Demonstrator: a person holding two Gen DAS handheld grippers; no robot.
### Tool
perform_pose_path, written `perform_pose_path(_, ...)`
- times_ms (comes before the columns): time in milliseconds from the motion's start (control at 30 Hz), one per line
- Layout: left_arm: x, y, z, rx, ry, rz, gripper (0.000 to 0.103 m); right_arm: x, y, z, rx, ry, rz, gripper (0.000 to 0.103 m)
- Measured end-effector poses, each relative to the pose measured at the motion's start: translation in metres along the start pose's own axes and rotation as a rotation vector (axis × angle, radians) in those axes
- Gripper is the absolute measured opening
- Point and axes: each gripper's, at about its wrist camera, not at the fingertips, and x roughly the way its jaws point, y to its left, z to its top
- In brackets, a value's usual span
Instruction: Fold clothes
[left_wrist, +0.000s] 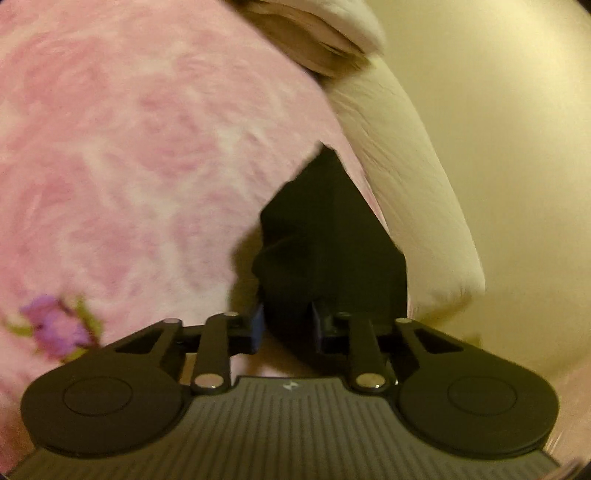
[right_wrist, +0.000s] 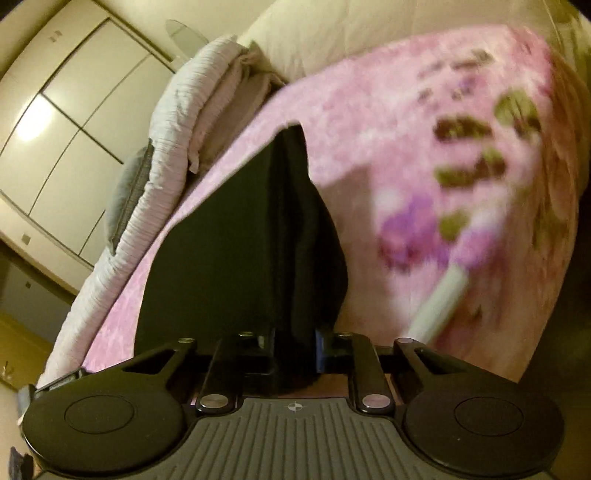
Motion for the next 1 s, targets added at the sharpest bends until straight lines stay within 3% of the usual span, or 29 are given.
perform_pose_path(100, 0.005, 0.001, -0.006, 0.026, 0.026, 0.052, 0.025, 0.002, -0.019, 0.008, 0.068, 0.028, 0.009, 0.022)
perform_pose_path(200, -0.006, 0.011, -0.008, 0.020, 0.031, 0.085, 0.034, -0.003, -0.022, 0.011, 0.034, 0.048, -0.035, 0.046)
perform_pose_path(233, -0.011, 0.012, -0.006, 0.030, 0.033, 0.096, 0.034, -0.005, -0.021, 0.011, 0.014, 0.051, -0.054, 0.048)
perform_pose_path(367, -0.019, -0.005, 0.021, 0.165, -0.007, 0.177, 0.038, -0.012, -0.017, 0.037, -0.050, 0.029, -0.063, 0.048)
perform_pose_path(433, -0.013, -0.016, 0.041, 0.211, -0.032, 0.178, 0.040, -0.010, -0.009, 0.056, -0.104, 0.008, -0.060, 0.048)
perform_pose_path(633, 0.041, -0.045, 0.097, 0.233, -0.032, 0.098, 0.048, 0.036, 0.002, 0.119, -0.137, 0.016, 0.091, 0.048)
perform_pose_path(767, 0.078, -0.049, 0.112, 0.183, -0.004, 0.060, 0.050, 0.081, -0.001, 0.142, -0.120, 0.073, 0.128, 0.048)
perform_pose_path(800, 0.087, -0.049, 0.113, 0.177, 0.008, 0.039, 0.048, 0.090, -0.003, 0.144, -0.119, 0.082, 0.129, 0.048)
perform_pose_path(833, 0.096, -0.050, 0.114, 0.173, 0.019, 0.019, 0.045, 0.096, -0.005, 0.145, -0.128, 0.086, 0.126, 0.040)
perform_pose_path(867, 0.102, -0.052, 0.115, 0.187, 0.028, 0.003, 0.033, 0.100, -0.006, 0.145, -0.135, 0.087, 0.133, 0.024)
perform_pose_path(900, 0.105, -0.056, 0.114, 0.221, 0.019, 0.006, 0.010, 0.102, -0.008, 0.145, -0.139, 0.082, 0.152, 0.012)
perform_pose_path(1000, 0.112, -0.066, 0.112, 0.314, -0.022, 0.009, 0.004, 0.095, -0.011, 0.146, -0.162, 0.030, 0.198, 0.009)
